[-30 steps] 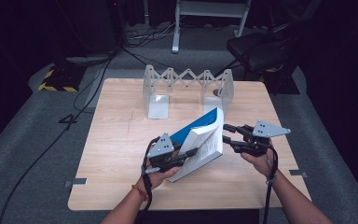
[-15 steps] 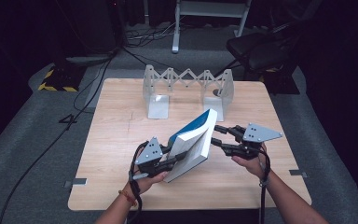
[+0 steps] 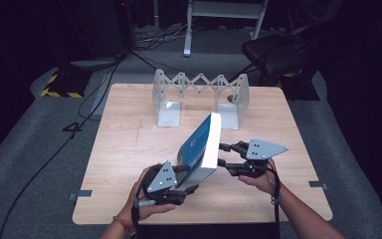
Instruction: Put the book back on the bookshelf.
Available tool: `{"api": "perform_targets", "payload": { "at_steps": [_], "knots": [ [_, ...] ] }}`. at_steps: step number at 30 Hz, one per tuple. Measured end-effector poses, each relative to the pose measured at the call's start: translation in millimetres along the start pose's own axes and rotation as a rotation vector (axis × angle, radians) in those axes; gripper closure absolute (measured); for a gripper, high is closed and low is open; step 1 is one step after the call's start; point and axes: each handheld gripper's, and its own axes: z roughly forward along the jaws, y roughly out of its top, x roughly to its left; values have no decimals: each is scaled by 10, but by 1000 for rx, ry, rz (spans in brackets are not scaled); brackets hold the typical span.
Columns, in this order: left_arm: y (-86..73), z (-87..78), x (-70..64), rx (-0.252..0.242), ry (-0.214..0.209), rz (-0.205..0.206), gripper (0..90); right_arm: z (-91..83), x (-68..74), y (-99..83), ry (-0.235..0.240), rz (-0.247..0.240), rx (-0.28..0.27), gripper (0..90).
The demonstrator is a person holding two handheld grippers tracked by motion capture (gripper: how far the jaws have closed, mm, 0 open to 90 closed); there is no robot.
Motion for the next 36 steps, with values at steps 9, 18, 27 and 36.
{"api": "perform_targets", "payload": {
  "at_steps": [9, 18, 27, 36],
  "knots": [
    [-76, 335, -137, -21, 239, -83, 131, 103, 55, 39, -15, 3, -5, 524],
    [-104, 323, -96, -121, 358, -130, 348, 229, 70, 51, -53, 25, 1, 522],
    [-171, 129, 32, -158, 359, -119, 595, 204, -36, -13, -85, 55, 36, 493],
    [-204, 67, 192, -165, 331, -151, 596, -68, -288, -429, -130, 79, 201, 395]
  ]
}}
